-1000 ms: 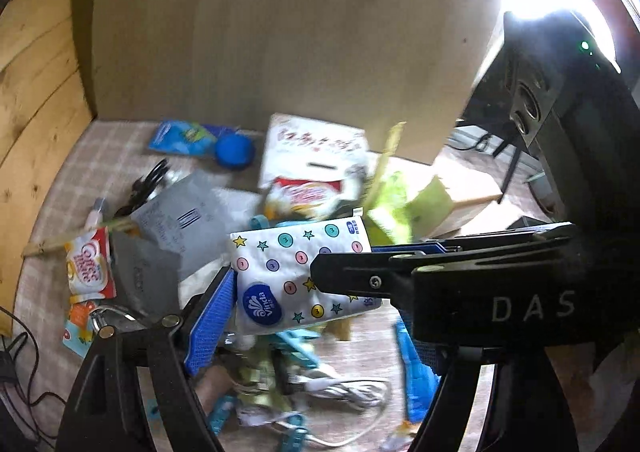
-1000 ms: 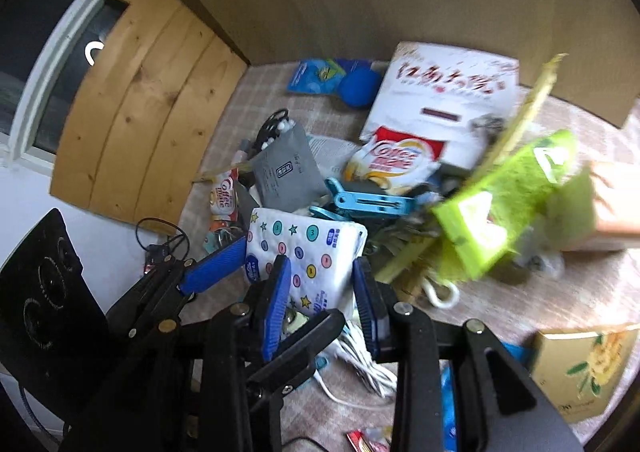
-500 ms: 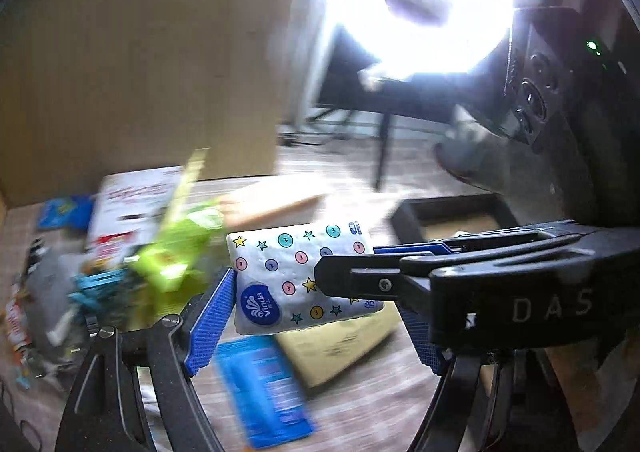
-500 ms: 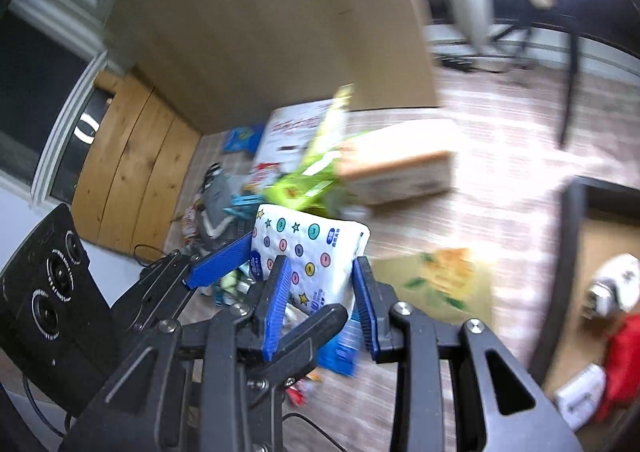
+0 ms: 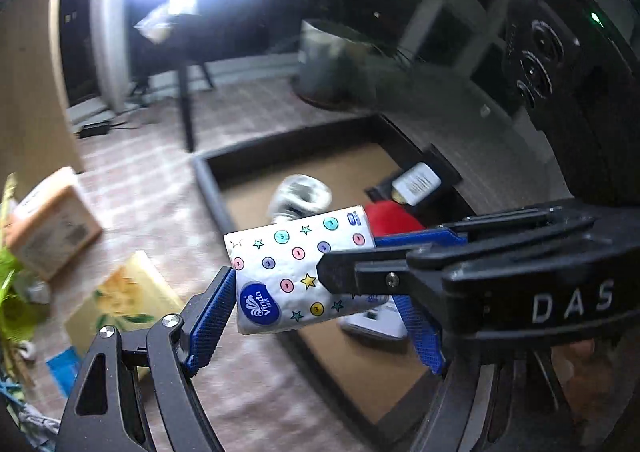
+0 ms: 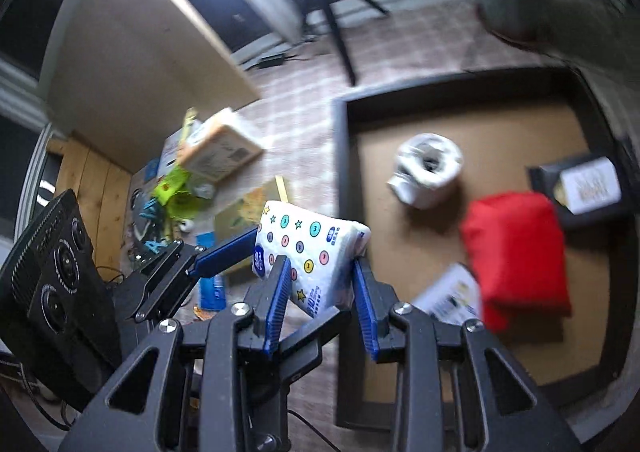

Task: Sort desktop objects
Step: 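Carry the dotted tissue pack to the tray and release it, then move both tools back toward the pile of items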

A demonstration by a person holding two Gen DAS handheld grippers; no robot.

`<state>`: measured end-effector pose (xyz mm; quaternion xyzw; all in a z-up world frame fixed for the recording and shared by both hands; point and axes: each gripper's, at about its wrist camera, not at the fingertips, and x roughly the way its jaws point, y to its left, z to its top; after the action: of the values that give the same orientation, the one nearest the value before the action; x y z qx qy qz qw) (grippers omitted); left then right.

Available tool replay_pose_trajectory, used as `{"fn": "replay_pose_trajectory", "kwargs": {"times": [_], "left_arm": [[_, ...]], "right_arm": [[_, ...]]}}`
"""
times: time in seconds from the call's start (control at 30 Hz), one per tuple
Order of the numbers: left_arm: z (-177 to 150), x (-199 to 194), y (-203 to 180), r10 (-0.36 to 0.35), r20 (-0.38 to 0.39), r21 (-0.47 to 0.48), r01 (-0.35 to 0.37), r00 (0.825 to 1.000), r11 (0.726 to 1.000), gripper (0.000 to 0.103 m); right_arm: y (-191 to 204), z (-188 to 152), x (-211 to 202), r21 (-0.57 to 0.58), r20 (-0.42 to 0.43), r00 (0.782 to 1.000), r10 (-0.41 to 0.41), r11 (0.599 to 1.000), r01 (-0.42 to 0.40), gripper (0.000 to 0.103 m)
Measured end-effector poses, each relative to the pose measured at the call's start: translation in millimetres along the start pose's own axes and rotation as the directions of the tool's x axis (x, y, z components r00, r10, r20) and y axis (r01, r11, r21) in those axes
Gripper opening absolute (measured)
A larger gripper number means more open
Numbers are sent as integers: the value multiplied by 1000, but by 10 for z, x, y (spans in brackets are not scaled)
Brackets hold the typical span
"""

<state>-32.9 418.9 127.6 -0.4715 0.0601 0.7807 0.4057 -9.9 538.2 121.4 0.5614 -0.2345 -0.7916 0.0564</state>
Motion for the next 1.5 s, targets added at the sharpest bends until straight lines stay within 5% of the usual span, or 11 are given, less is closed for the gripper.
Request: {"fn": "replay_pose_trajectory", "kwargs": {"times": [0.3,0.43,0.63,1.1,1.5], "left_arm": [[-53,115,-361,-40,-79,33,43,996,999,75],[-123,-15,-383,-12,-64,56,15,998,998,75],[-291,-355,-176,37,-30,41,-35,999,999,75],[-796,-1321,1106,232,29,-69,-230,972,971,75],[-1490,-2114,2592,390,-14,-369,-367,921,854,74]], "right_arm": [[-325,-199,-285,47,48,998,-45,998,43,32],[-399,-257,-480,70,114,988,-106,993,98,45],[-271,-288,-559,82,162,982,-97,993,84,45],[1047,-326,-191,-194,216,972,-96,971,139,45],[2248,-318,780,-522,10,999,-51,851,49,45]]}}
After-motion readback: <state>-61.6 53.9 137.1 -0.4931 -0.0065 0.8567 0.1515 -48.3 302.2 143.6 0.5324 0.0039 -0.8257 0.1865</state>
